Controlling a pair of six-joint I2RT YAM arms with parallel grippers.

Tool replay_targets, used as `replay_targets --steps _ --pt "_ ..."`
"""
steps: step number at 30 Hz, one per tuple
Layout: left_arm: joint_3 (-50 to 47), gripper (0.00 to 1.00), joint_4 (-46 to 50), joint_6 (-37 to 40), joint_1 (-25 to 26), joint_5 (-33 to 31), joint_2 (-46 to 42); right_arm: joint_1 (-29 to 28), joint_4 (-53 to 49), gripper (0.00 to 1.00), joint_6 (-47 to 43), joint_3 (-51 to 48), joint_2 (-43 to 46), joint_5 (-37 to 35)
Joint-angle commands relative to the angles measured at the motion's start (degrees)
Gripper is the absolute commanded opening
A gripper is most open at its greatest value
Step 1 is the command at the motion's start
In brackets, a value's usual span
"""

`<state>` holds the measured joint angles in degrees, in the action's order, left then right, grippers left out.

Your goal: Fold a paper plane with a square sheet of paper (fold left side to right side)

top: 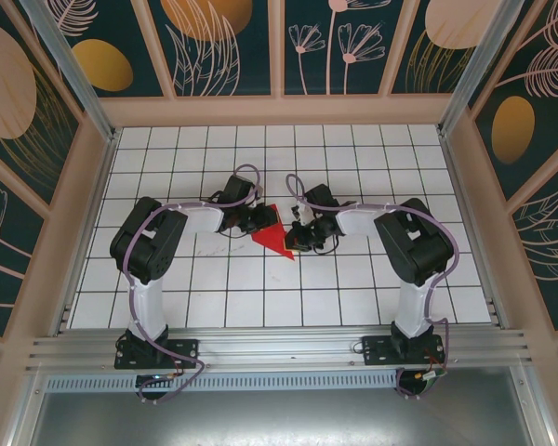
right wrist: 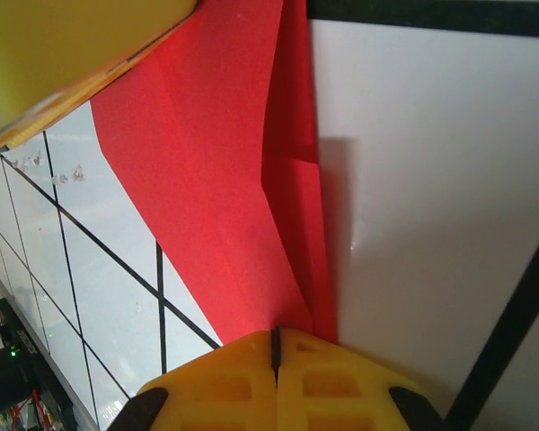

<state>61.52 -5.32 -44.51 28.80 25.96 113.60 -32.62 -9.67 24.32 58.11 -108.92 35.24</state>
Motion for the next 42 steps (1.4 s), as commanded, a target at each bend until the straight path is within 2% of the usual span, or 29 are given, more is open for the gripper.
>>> replay_targets --steps 1,10,16,19,25,32,42 --pt "-0.2 0.29 6.8 2.2 0.1 -4.1 0.1 -0.1 -5.7 0.0 -1.6 -0.4 -1.4 -6.5" --pt "0.7 0.35 3.0 5.1 0.1 -3.9 -8.6 -0.2 -7.7 0.0 -2.2 -2.2 -2.7 -8.9" --pt "-5.4 0.28 -3.8 3.8 1.1 3.1 -12.8 -0.2 -7.9 0.0 -2.4 -1.6 -3.4 -9.1" --pt "-9.3 0.24 -7.7 2.4 2.3 6.2 -12.2 -0.2 -8.1 0.0 -2.5 -1.5 -3.6 -9.1" --pt "-10.0 0.21 -11.0 1.8 3.1 9.3 -8.9 -0.2 -8.5 0.0 -2.7 -1.1 -3.7 -9.1" --pt "-9.6 0.18 -11.3 2.0 3.1 8.4 -5.5 -0.4 -8.8 0.0 -2.8 -0.8 -3.8 -9.1" --pt "-7.4 0.16 -8.5 4.6 3.1 3.2 -2.6 -0.5 -11.1 0.0 -3.8 -0.6 -3.9 -10.8"
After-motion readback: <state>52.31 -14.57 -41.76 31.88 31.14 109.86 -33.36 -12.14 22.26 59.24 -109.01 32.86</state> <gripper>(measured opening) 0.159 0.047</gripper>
